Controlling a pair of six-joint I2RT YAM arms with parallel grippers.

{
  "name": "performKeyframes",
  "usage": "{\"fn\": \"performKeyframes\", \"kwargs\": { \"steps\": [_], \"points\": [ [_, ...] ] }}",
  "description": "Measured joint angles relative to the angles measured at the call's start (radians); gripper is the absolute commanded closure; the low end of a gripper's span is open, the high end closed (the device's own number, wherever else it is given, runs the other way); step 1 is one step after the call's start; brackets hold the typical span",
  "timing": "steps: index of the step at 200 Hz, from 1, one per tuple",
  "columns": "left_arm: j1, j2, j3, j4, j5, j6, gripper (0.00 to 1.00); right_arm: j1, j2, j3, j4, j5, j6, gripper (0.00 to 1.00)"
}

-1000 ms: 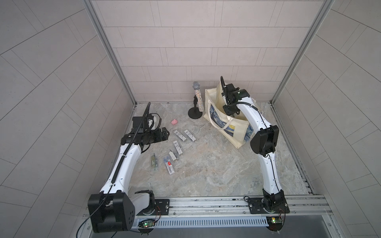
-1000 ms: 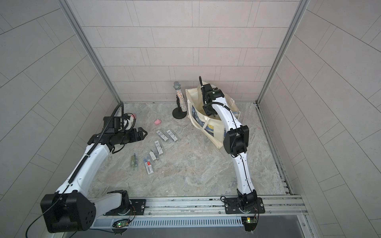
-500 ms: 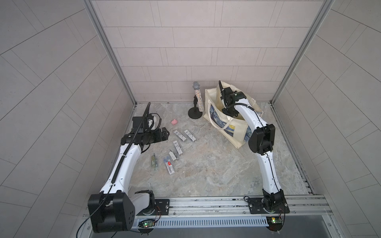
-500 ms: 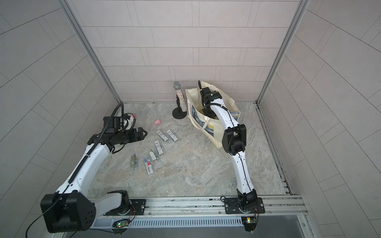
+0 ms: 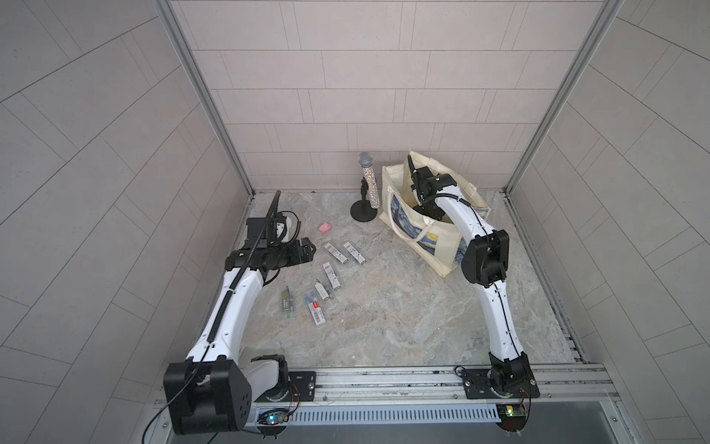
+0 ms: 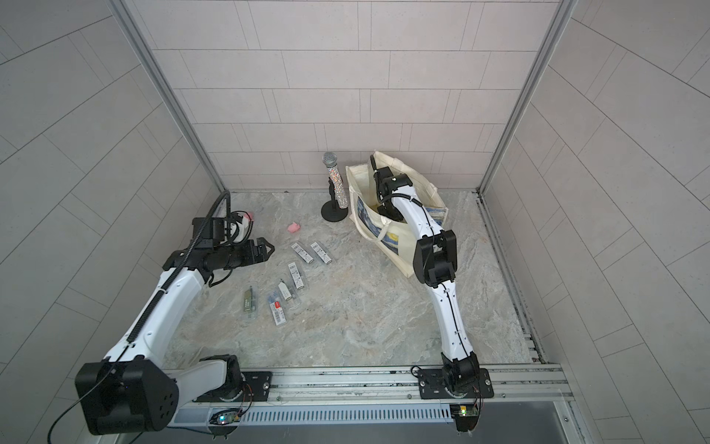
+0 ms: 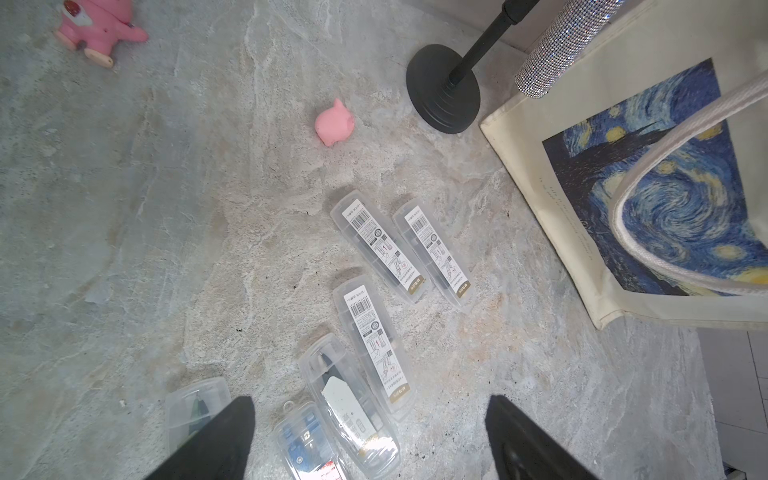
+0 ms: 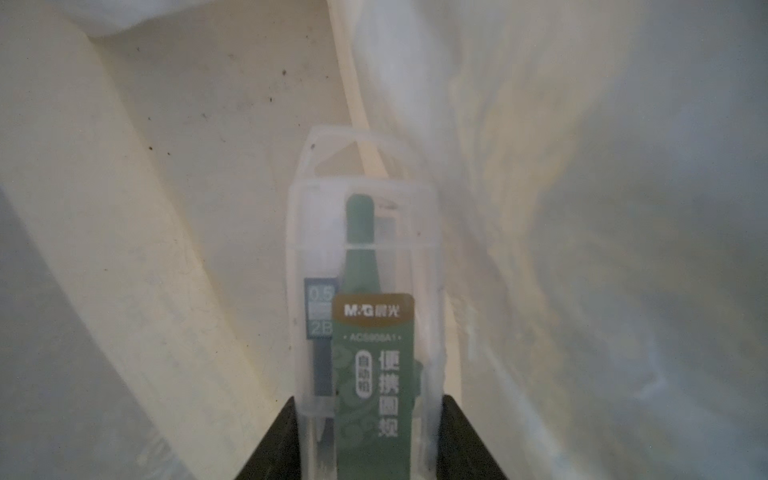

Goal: Put the compass set into the canvas bag
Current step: Place the compass set in the canvas bag.

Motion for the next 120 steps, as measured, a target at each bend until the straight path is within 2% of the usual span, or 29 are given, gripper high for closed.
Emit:
{"fn": "performKeyframes", "kwargs": {
  "steps": [29,59,109,120],
  "points": [
    [0.0,0.0,0.0,0.0,0.001,0.0,0.07,-0.005,0.008,-0.012,0.008,-0.011,0.006,0.98],
    [0.0,0.0,0.0,0.0,0.001,0.0,0.07,-0.005,0.026,-0.025,0.011,-0.019,0.009,0.77],
    [0.0,-0.001,0.0,0.0,0.001,0.0,0.07,-0.006,0.03,-0.027,0.018,-0.022,0.01,0.74],
    [0.0,-0.001,0.0,0.0,0.001,0.0,0.07,-0.007,0.03,-0.027,0.018,-0.022,0.012,0.7]
  ]
}}
